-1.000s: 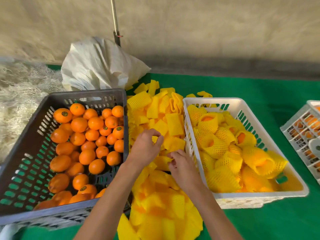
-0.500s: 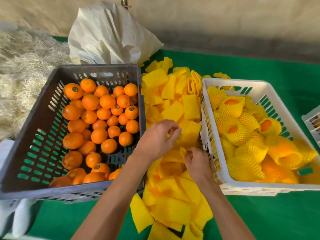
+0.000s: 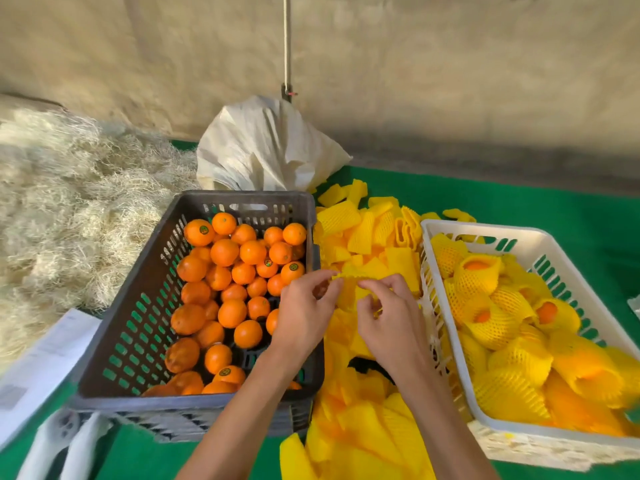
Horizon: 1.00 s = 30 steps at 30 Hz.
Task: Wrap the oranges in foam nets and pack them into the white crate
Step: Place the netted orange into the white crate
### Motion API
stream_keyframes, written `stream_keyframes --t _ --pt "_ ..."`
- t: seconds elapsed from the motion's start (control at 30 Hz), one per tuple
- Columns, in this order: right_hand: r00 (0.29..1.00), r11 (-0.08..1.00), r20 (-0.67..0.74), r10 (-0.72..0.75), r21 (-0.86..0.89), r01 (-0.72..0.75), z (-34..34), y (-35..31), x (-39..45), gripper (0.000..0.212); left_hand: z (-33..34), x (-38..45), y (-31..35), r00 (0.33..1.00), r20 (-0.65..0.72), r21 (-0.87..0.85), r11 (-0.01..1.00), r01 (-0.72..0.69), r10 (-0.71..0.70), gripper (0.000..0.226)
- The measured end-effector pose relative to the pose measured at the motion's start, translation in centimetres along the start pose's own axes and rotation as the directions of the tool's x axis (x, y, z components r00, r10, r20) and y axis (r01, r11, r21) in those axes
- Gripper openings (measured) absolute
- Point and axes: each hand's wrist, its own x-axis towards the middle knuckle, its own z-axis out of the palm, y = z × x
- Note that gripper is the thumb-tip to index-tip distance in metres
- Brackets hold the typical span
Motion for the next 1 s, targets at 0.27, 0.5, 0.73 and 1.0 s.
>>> stream_keyframes --t 0.27,0.5,0.73,1.0 --pt "0.962 0.966 0.232 -0.142 -0.178 0.185 4.4 -5.0 3.9 0.048 -5.7 0.8 -0.8 0.989 -0.148 -0.105 0.994 -0.001 -0.015 0.018" --pt "0.894 0.814 0.415 -0.168 -0.453 0.363 10.7 -5.7 6.0 0.066 -10.5 5.4 -8.4 0.924 -0.005 0.138 0.915 0.379 -0.382 0.033" --pt "0.915 0.790 0.392 -0.096 -0.529 0.309 13.4 -5.0 6.8 0.054 -6.0 7.5 -14.3 0.630 0.433 0.794 0.603 0.071 -0.644 0.054" --pt "0.927 0.829 0.365 -0.085 -0.491 0.269 13.9 -4.6 7.0 0.053 -4.4 8.2 -16.4 0.615 0.511 0.820 0.554 -0.142 -0.600 0.051"
